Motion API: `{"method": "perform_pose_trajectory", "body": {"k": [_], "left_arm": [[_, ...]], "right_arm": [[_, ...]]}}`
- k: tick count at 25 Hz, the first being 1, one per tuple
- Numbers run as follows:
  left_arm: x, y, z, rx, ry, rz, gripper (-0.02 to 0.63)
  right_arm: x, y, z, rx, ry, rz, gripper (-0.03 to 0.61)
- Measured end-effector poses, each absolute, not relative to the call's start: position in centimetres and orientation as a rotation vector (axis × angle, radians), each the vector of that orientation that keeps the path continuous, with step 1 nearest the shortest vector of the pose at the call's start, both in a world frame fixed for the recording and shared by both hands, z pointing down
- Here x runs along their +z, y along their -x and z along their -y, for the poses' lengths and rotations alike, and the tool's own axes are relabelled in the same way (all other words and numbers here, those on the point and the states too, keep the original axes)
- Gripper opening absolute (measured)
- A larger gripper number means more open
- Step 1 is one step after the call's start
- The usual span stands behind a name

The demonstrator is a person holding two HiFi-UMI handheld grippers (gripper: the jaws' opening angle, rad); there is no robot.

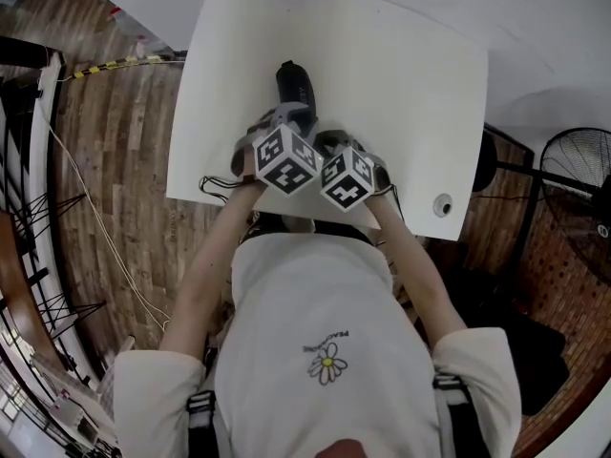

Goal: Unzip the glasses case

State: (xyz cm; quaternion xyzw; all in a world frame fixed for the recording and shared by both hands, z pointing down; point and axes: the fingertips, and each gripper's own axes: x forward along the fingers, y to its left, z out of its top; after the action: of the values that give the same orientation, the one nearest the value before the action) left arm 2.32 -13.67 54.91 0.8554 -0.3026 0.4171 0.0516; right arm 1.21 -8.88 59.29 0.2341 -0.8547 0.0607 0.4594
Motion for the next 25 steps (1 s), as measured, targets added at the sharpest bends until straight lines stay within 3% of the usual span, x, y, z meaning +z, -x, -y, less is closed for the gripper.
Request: {"method": "perform_pose_trajectory", "body": {"k": [10,25], "left_arm": [[55.3,-2.1,14.0,1.236,-2.569,0.958,0.075],[55.3,-2.0,14.3,1.288,-2.514,0.907,0.074]], "right_arm": [[59.8,-2.7,13.0,-0.054,-0.469,2.062,0.008],[58.4,1.1,24.1,-0.19,-0.399,2.117,0.008]]}}
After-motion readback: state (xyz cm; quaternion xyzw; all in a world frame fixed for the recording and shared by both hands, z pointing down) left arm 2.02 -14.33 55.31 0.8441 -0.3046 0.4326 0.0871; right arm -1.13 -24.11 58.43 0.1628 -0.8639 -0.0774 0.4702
